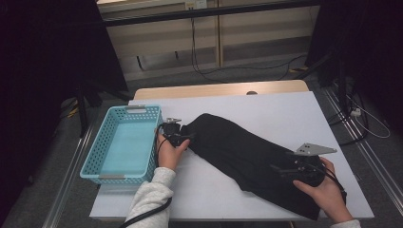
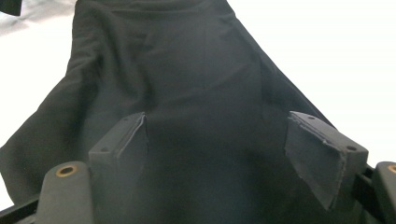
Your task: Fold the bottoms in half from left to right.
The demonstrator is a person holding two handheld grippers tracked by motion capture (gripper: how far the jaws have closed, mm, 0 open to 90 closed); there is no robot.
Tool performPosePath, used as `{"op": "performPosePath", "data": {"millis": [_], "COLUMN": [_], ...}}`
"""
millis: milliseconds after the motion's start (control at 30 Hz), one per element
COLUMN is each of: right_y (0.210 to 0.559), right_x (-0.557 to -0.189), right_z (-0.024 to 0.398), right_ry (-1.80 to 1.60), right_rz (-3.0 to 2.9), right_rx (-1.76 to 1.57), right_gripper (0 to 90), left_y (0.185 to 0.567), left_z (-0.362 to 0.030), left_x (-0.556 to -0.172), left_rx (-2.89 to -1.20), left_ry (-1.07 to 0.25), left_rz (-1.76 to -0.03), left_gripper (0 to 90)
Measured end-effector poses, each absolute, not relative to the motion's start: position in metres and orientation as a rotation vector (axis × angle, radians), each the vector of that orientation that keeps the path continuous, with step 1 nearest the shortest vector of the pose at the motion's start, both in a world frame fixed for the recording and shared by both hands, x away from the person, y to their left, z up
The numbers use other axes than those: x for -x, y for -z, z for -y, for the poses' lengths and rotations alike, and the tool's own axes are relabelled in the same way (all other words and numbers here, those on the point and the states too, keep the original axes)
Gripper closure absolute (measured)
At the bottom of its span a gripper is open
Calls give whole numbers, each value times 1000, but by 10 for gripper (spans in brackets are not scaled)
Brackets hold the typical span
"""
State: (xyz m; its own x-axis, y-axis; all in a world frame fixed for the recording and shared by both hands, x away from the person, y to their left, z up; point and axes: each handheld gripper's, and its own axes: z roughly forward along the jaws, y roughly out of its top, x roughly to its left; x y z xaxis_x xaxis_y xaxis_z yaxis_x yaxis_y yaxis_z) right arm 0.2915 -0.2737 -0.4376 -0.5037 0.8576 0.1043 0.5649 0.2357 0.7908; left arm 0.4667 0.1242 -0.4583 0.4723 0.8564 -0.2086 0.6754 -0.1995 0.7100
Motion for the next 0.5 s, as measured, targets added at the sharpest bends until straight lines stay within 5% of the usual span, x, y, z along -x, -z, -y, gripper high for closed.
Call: {"op": "performPosePath", "data": {"millis": [367,500], "right_y": [438,438], "right_x": [-292,-292], "right_z": [273,272], "right_ry": [-1160,-1160], "right_rz": [-2182,-2185], "right_rx": [-1307,-1307], "right_gripper": [220,220], "left_y": [457,455], "left_z": [-124,-121], "left_x": [-472,-473], "left_rx": [-1904,-1907], "left_ry": [-215,-195], "left_rz": [-1352,-1375], "left_gripper": [757,806]}}
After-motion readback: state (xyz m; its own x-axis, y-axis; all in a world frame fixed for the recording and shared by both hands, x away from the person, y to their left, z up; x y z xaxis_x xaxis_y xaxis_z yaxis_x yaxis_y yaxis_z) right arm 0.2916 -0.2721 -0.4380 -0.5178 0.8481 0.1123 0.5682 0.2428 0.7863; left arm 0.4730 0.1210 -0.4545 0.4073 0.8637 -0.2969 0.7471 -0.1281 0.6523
